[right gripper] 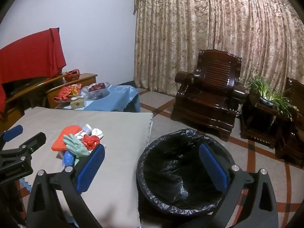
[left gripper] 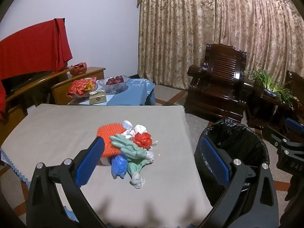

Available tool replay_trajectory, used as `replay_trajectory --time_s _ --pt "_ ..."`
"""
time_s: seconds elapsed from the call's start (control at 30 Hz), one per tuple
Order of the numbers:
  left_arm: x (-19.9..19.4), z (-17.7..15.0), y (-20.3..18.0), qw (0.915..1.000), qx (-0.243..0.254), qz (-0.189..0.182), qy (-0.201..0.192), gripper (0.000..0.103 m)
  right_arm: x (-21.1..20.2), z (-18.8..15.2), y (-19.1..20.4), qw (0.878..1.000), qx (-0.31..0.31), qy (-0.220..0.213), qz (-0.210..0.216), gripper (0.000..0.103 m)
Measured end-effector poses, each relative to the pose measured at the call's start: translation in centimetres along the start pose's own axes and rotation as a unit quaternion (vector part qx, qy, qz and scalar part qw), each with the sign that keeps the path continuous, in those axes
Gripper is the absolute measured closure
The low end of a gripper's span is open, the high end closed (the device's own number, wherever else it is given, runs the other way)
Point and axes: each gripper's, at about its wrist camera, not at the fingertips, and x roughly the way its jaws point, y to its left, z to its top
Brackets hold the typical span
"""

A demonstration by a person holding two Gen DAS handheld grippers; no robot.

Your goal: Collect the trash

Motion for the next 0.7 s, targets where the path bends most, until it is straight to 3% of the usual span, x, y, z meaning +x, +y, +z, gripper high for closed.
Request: replay_trajectory --time_s 0.7 --pt "-0.01 0.01 0.01 1.0000 0.001 0.001 0.000 0.005 0.22 -0.07 0.08 1.000 0.002 0.004 0.001 0.006"
